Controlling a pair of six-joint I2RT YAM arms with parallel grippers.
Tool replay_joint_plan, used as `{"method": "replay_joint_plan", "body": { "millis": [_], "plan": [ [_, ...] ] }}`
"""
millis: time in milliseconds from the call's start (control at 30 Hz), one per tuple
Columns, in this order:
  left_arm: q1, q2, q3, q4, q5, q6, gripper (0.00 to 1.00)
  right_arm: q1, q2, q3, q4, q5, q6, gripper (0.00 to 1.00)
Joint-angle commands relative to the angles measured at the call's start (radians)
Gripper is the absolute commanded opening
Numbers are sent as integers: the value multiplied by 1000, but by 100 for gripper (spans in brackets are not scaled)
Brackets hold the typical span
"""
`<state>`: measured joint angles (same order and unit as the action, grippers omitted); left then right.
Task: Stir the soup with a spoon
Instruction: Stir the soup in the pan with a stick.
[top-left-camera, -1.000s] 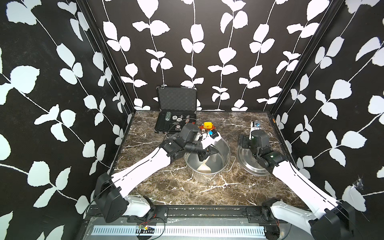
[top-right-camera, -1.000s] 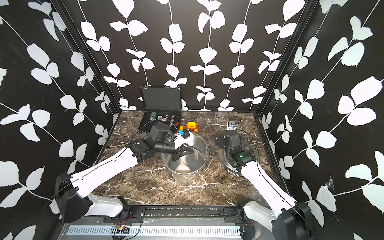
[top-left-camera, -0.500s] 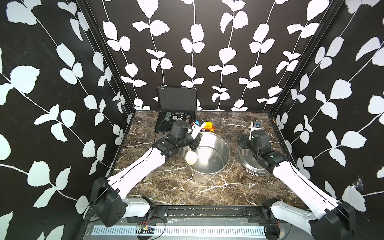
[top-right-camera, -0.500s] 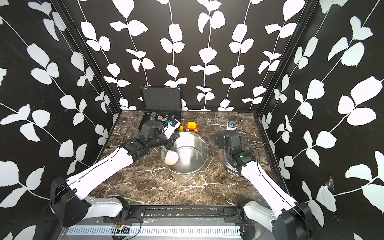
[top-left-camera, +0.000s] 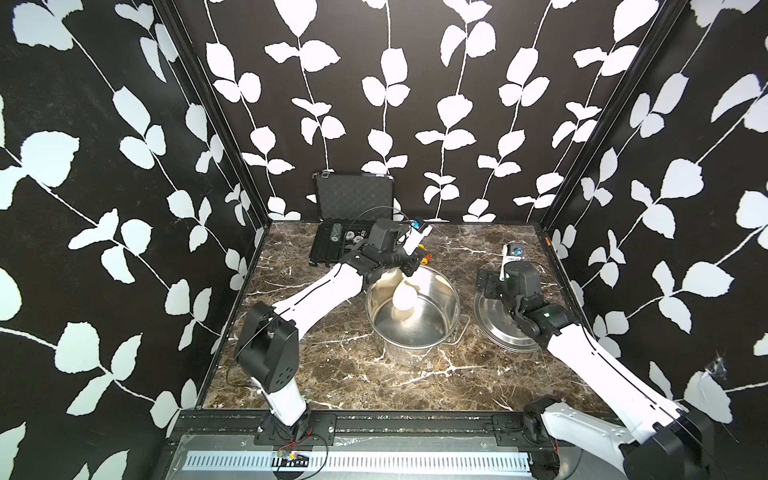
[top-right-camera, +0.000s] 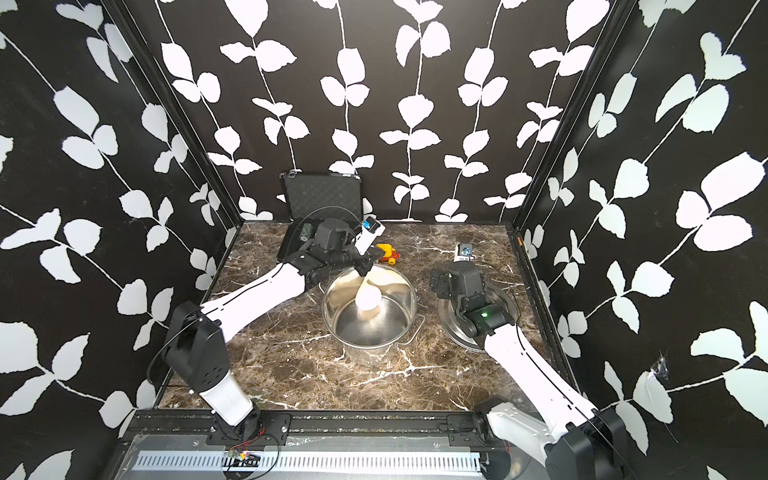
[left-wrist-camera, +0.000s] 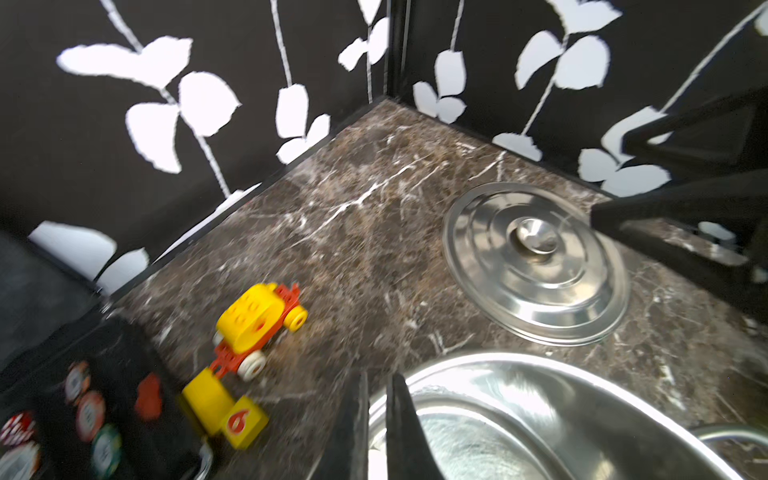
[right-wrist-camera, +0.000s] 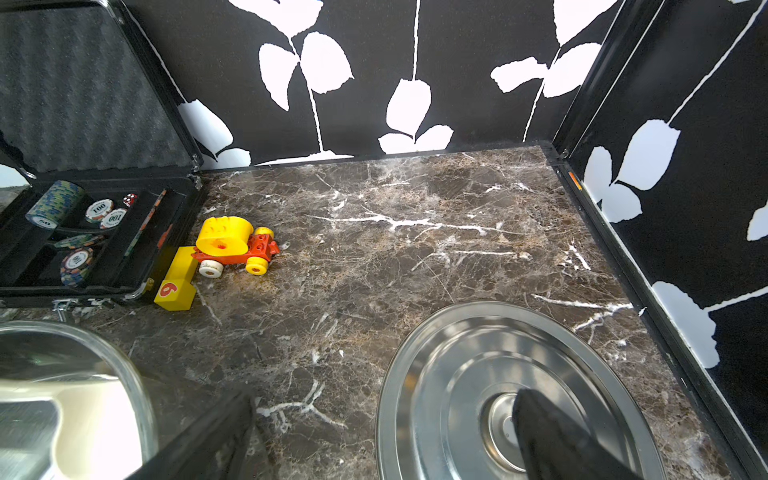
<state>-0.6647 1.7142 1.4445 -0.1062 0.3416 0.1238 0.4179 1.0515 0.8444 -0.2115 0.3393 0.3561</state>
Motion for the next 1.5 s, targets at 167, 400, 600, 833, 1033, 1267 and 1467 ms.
{"method": "replay_joint_plan", "body": {
  "millis": [167,400,600,833,1033,1267,1467],
  "plan": [
    [-126,15,91,-34,109,60,0,-2,-39,-8,3,26,10,99],
    [-200,-19,66,-59,147,86,0,-3,-44,-15,4,30,12,99],
    [-248,-141,-91,-60,195,168,0,-4,-53,-23,4,45,9,99],
    [-263,-321,-268,-78,172,198,0,-3,-37,-21,14,49,6,99],
    [-251,-463,-372,-114,32,183,0,-3,-13,-7,24,33,10,99],
    [-131,-518,-420,-86,-77,83,0,-3,14,8,32,16,11,99],
    [-79,-437,-342,-79,-267,60,0,-3,15,6,34,16,12,99]
  ]
}}
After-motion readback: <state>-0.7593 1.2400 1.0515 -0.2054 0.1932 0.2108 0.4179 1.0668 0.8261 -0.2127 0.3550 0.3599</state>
